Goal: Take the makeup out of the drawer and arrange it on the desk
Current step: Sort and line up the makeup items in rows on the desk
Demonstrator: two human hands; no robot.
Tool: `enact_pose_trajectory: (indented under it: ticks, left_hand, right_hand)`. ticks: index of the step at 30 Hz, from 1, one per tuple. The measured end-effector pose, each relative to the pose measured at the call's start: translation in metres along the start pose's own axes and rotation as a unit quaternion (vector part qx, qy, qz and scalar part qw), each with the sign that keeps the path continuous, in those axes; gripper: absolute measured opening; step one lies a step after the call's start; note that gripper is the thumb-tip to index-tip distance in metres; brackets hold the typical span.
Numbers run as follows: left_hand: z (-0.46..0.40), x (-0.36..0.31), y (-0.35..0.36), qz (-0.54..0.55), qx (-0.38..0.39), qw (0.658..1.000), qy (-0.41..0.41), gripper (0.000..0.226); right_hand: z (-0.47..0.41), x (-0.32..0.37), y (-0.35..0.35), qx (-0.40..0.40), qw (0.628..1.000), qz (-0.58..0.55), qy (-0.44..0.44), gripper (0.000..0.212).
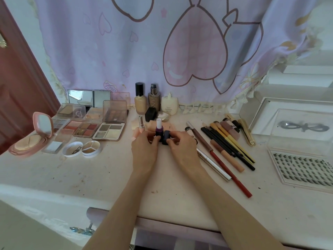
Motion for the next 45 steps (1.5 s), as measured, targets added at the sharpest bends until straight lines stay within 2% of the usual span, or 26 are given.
enact_pose_trajectory:
  ticks: [3, 7, 10, 12, 14, 19, 26, 29, 31, 33, 36, 38, 40, 42, 45]
  left_hand:
    - [0.006, -0.005, -0.007, 0.014, -0.013, 1.000, 0.025, 0.018]
    - [0.016, -0.003, -0.006, 0.003, 0.017, 0.999, 0.036, 0.028]
    - [0.030, -0.001, 0.001, -0.106, 0.064, 0.990, 0.071, 0.041]
    - [0.039, -0.002, 0.005, -0.225, 0.075, 0.965, 0.117, 0.045]
    - [0.043, -0.002, 0.009, -0.298, 0.078, 0.941, 0.140, 0.046]
    - [0.044, 0.001, 0.017, -0.358, 0.094, 0.920, 0.126, 0.050]
    - [0.044, 0.007, 0.021, -0.365, 0.114, 0.917, 0.112, 0.053]
    - [0.044, 0.006, 0.021, -0.357, 0.116, 0.920, 0.112, 0.053]
    - [0.044, 0.006, 0.020, -0.351, 0.117, 0.922, 0.116, 0.053]
    - [0.044, 0.005, 0.019, -0.346, 0.119, 0.923, 0.117, 0.052]
    - [0.044, 0.004, 0.017, -0.339, 0.123, 0.925, 0.122, 0.048]
    - [0.045, -0.003, 0.013, -0.306, 0.107, 0.935, 0.143, 0.044]
    - [0.043, -0.009, 0.003, -0.197, 0.081, 0.965, 0.151, 0.037]
    - [0.043, -0.011, -0.006, -0.065, 0.080, 0.986, 0.129, 0.033]
    - [0.053, -0.018, -0.004, 0.010, 0.130, 0.983, 0.129, 0.045]
  right_hand:
    - [0.006, 0.005, -0.012, -0.035, 0.999, -0.017, -0.012, 0.022]
    - [0.011, 0.018, -0.044, -0.117, 0.988, 0.032, -0.094, 0.019]
    - [-0.001, 0.007, -0.051, -0.078, 0.978, 0.174, -0.083, 0.024]
    - [-0.010, -0.005, -0.051, -0.042, 0.963, 0.261, -0.052, 0.032]
    - [-0.014, -0.013, -0.049, -0.024, 0.949, 0.313, -0.022, 0.040]
    - [-0.024, -0.010, -0.040, -0.018, 0.926, 0.376, 0.007, 0.040]
    - [-0.025, -0.004, -0.036, -0.001, 0.911, 0.413, -0.011, 0.024]
    - [-0.019, 0.005, -0.044, -0.034, 0.940, 0.337, -0.039, 0.026]
    - [-0.008, 0.010, -0.051, -0.050, 0.981, 0.185, -0.040, 0.022]
    - [0.003, 0.010, -0.050, -0.029, 0.999, 0.034, -0.023, 0.009]
    - [0.020, -0.001, -0.030, 0.084, 0.987, -0.130, 0.048, 0.008]
    - [0.027, -0.006, -0.022, 0.115, 0.965, -0.221, 0.080, 0.011]
    - [0.029, -0.008, -0.022, 0.105, 0.961, -0.239, 0.094, 0.009]
    - [0.030, -0.010, -0.020, 0.097, 0.965, -0.224, 0.095, 0.018]
    - [0.030, -0.011, -0.019, 0.095, 0.974, -0.183, 0.090, 0.033]
Point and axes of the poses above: each hand's wrist, its own z-axis away from the middle knuckle, its own y-axis out of the palm, x = y × z, the point moved 8 cm from there along -z, towards the middle knuckle, and after that the axes turned 1 degree about x, right-handed, at the moved point
